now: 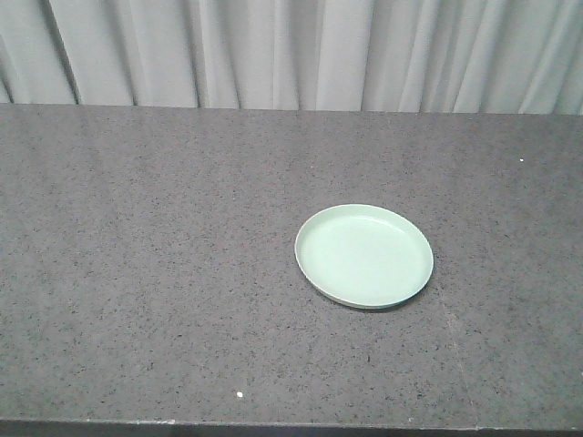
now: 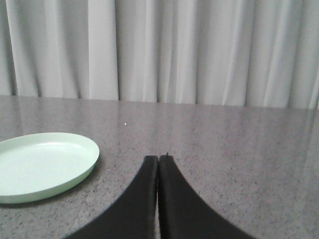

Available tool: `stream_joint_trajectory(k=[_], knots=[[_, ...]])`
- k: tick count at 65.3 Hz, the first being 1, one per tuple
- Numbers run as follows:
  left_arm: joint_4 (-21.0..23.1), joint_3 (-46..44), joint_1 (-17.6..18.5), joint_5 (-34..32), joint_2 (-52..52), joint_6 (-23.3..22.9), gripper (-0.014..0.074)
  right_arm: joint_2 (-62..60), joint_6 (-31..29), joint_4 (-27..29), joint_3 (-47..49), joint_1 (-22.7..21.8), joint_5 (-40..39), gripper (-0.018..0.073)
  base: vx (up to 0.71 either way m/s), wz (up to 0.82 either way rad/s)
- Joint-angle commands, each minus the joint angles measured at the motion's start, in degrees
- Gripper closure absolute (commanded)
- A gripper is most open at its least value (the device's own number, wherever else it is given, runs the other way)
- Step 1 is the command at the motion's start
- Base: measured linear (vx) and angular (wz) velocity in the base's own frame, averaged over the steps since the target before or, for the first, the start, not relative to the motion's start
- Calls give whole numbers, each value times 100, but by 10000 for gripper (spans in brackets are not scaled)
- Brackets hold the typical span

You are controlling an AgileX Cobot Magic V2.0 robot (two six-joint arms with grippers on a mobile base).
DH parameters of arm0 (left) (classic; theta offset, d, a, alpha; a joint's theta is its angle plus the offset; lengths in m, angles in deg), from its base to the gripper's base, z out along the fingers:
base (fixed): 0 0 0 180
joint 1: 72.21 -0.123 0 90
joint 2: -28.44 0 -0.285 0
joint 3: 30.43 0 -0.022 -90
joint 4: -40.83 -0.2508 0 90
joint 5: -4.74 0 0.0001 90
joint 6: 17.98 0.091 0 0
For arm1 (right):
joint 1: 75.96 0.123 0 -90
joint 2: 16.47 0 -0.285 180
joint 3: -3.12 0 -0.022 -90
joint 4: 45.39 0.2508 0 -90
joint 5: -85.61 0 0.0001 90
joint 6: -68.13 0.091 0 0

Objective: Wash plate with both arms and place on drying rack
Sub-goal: 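Move the right gripper toward the pale green plate's rim, then lower the open right gripper onto the plate rim nearest the robot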

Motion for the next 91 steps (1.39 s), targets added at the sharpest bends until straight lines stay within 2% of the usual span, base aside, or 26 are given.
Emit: stream_joint_trajectory(k=[1, 17, 29, 34, 42, 46, 53, 63, 68, 76, 80, 87, 91], knots=[[-9, 108, 3, -451, -82, -27, 603, -54, -90, -93, -8, -24, -837, 566, 0, 0], [-9, 108, 3, -451, -82, -27, 603, -54, 17, 42, -5, -18, -1188, 566, 0, 0], [-9, 108, 3, -451, -82, -27, 603, -54, 1105, 1071, -3, -18, -1370, 566, 0, 0], [-9, 108, 3, -451, -82, -27, 603, -46, 1537, 1466, 128, -18, -1107, 566, 0, 0], [-9, 108, 3, -451, -82, -27, 603, 146, 1571, 1375, 829, -18, -102, 566, 0, 0], [-9, 108, 3, -451, -82, -27, 603, 390, 1338, 1191, 1407, -18, 402, 566, 0, 0], [-9, 108, 3, -451, -82, -27, 603, 913, 483, 1115, 2331, -18, 1042, 566, 0, 0], [-9, 108, 3, -451, -82, -27, 603, 1944, -309, 1432, 3654, -18, 2007, 558, 0, 0], [-9, 108, 3, -451, -82, -27, 603, 2517, -793, 1578, 4246, -18, 2537, 524, 0, 0], [-9, 108, 3, -451, -82, -27, 603, 3304, -1445, 1821, 4985, -18, 3050, 388, 0, 0], [-9, 108, 3, -451, -82, -27, 603, 3689, -1646, 1976, 5269, -18, 3079, 265, 0, 0], [-9, 108, 3, -451, -82, -27, 603, 4228, -1726, 2153, 5548, -18, 2610, 74, 0, 0], [-9, 108, 3, -451, -82, -27, 603, 4467, -1886, 2169, 5587, -18, 2301, 15, 0, 0]])
